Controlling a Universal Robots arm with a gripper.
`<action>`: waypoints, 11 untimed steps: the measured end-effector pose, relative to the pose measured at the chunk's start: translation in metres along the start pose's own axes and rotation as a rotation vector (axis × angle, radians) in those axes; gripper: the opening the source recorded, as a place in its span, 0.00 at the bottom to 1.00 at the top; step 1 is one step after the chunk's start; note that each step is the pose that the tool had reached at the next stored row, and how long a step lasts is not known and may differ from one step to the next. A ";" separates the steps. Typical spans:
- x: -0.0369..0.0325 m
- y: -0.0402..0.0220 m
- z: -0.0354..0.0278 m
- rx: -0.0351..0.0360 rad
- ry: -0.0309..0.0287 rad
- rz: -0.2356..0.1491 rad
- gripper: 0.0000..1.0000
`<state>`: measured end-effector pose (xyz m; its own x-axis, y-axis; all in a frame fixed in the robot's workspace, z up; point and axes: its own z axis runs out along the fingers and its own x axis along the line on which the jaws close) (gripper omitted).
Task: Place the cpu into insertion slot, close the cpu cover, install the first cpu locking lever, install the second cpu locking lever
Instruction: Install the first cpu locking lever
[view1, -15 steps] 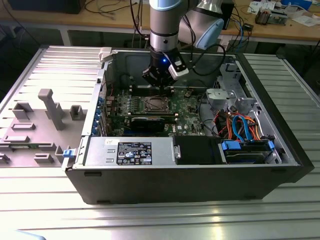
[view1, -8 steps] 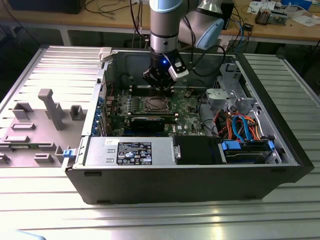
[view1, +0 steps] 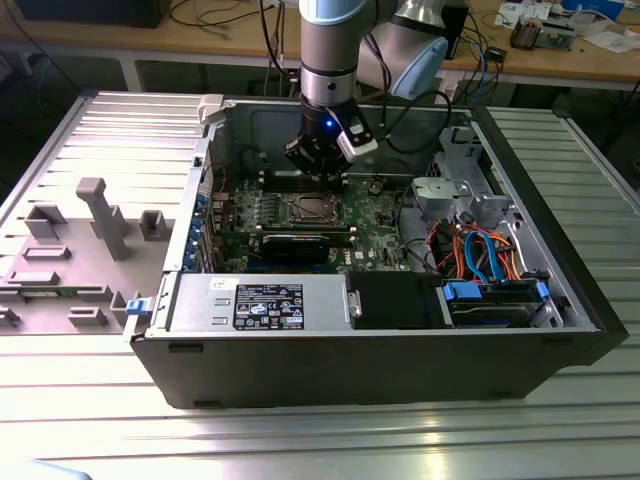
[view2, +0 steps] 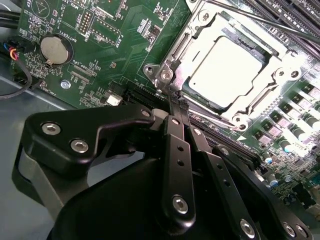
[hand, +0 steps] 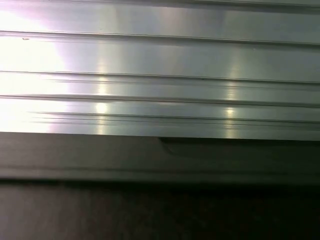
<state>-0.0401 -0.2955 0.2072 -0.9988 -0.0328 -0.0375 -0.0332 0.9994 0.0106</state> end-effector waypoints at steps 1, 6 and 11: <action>-0.0001 -0.0001 0.0002 0.0002 0.0001 0.000 0.11; -0.0010 -0.0002 0.0015 0.0003 0.0006 0.000 0.11; -0.0011 -0.0007 0.0028 0.0007 0.0010 0.000 0.11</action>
<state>-0.0390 -0.2961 0.2044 -0.9988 -0.0328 -0.0365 -0.0332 0.9994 0.0099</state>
